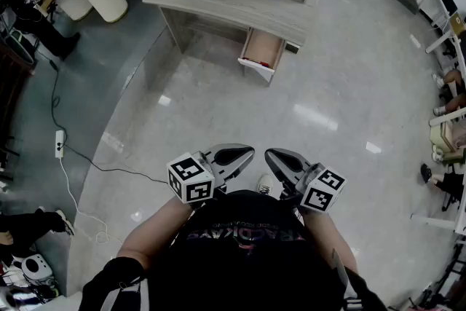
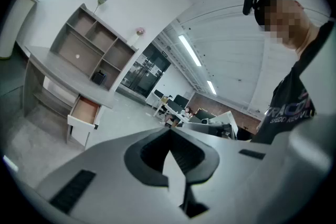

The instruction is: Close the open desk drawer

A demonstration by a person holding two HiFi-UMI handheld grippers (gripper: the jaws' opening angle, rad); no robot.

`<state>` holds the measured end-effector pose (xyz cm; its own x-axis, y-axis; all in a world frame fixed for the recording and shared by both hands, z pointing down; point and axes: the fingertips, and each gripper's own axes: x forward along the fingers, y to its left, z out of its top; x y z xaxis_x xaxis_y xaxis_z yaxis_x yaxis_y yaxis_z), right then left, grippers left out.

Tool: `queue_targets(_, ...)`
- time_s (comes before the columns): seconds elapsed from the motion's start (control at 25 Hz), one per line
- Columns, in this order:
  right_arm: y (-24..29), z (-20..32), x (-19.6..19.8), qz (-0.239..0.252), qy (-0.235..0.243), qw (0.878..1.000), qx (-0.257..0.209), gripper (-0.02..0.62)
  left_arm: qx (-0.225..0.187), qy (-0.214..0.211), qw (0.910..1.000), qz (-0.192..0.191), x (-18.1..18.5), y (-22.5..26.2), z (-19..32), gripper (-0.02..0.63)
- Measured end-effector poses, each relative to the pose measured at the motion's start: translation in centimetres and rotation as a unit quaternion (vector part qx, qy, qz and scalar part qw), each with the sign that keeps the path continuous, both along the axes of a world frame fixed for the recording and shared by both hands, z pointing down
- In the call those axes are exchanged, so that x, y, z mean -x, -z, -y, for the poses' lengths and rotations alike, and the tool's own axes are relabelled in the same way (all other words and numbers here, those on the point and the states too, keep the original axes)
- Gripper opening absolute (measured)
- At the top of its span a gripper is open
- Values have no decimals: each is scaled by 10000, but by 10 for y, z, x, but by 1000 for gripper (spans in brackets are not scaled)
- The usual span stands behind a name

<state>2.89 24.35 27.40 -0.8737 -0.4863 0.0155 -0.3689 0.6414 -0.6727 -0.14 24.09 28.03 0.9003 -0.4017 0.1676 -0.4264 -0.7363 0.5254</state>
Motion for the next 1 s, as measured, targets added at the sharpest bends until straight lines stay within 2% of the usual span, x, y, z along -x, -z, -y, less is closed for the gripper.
queue_targets(0.28,1,-1,1,-10,-28,10000,3,16,8,19,10000,-24,3,2,-1,11)
queue_targets(0.48,11,-2,1,-8,-47,9997,-259,17,-21,22,10000,-46,5,4,-1,11)
queue_targets(0.84,13,-2,10,-281,4,9982,-536,17,-307,135,9994,31,17,10,2,11)
queue_targets(1.0,12,-2,19,-384,9,9976,-569,17,-239,280,9993,60,31,6,4,11)
